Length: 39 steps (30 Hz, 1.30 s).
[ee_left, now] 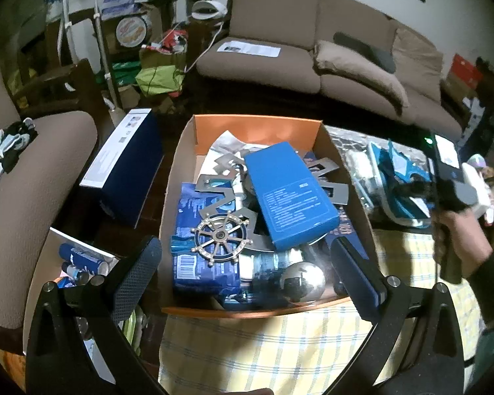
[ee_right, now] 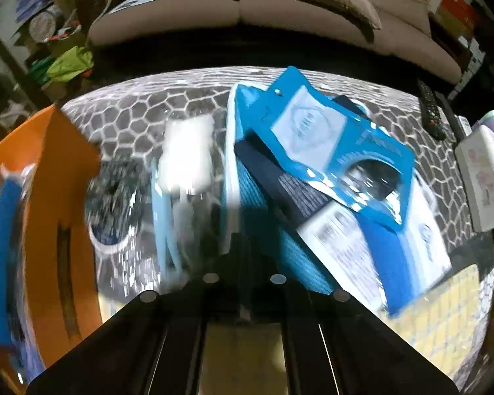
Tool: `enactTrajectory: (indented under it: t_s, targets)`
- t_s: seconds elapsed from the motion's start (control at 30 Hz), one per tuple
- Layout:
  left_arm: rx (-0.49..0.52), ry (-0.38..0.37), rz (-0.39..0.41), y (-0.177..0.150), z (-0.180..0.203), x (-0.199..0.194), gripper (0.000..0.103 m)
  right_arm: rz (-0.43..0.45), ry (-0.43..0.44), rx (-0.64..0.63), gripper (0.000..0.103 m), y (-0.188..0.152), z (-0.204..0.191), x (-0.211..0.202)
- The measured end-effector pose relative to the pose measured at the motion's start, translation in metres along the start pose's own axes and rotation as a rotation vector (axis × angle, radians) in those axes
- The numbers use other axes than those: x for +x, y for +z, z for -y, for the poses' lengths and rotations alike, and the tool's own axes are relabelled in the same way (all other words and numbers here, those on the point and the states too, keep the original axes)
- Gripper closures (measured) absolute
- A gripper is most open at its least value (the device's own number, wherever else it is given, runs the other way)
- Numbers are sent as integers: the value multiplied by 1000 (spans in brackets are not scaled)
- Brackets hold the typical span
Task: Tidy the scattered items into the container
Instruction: 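Move the right gripper toward the white bagged brush on the table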
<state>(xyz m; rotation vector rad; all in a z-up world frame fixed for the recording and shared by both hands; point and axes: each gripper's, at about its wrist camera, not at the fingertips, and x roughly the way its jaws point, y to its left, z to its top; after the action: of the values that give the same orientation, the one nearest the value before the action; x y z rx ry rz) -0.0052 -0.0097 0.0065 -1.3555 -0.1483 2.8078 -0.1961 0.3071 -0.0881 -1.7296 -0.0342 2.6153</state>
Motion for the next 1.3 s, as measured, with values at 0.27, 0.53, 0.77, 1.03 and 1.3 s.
enactTrajectory:
  t_s: [0.27,0.53,0.77,1.03,1.3]
  targets:
    - [-6,-5,-1,0,3,-2,1,15,29,26,102,-14,17,-24]
    - [-3,4,-9,0,3,2,1,20,52,38,102,-14,22,-25]
    - [0,10,-8,0,4,4,1,10,69,51,102,-25,29,-24]
    - [11,15,-7,-1,10,4,1,17,71,45,102,-39,45,-41]
    - [14,21,-7,-2,12,6,1,17,66,72,100,-46,69,-51]
